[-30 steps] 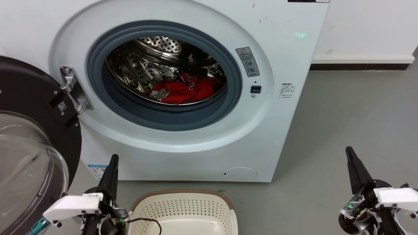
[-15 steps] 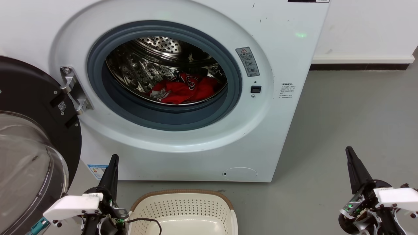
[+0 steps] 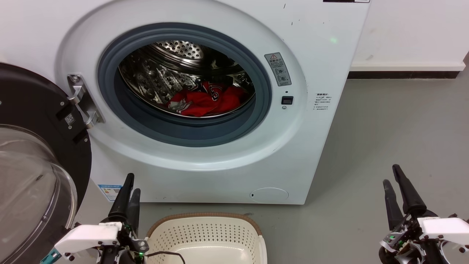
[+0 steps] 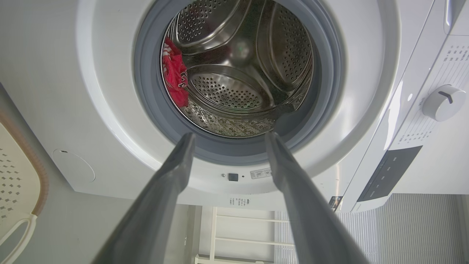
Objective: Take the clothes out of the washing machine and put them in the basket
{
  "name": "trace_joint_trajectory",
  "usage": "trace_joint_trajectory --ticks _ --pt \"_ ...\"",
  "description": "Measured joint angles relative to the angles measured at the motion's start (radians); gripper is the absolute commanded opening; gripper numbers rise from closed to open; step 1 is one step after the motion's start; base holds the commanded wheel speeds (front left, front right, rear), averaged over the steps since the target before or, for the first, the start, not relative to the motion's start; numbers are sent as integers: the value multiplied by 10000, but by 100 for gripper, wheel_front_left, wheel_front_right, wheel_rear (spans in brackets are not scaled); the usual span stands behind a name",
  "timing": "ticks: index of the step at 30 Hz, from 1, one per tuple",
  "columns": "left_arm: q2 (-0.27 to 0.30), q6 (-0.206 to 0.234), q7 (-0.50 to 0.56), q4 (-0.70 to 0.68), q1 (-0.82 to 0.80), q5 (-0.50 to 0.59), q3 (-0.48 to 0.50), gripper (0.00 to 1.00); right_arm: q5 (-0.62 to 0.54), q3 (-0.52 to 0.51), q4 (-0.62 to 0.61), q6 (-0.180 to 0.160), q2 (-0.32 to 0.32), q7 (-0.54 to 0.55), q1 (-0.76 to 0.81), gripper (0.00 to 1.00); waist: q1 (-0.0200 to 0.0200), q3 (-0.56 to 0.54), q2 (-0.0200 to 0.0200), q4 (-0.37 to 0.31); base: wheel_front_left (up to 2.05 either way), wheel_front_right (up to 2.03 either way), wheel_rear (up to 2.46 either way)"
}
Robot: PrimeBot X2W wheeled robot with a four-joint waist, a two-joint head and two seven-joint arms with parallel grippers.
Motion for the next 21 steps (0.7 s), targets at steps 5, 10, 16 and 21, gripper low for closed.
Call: trace_joint_trajectory --ticks 5,10,16,21 --pt "4 0 -257 -54 -58 265 -255 100 84 56 -188 0 6 -265 28 100 -1 8 0 14 0 0 0" --pt "38 0 -483 -213 -209 991 -345 100 -573 119 -399 0 10 -487 63 100 -1 16 0 39 0 0 0" --pt "54 0 -746 -372 -277 2374 -445 100 -2219 142 -771 0 12 -752 77 100 -1 25 0 71 0 0 0" --pt "36 0 -955 -529 -384 3501 -476 100 -3916 245 -1091 0 12 -936 164 100 -1 24 0 94 0 0 0"
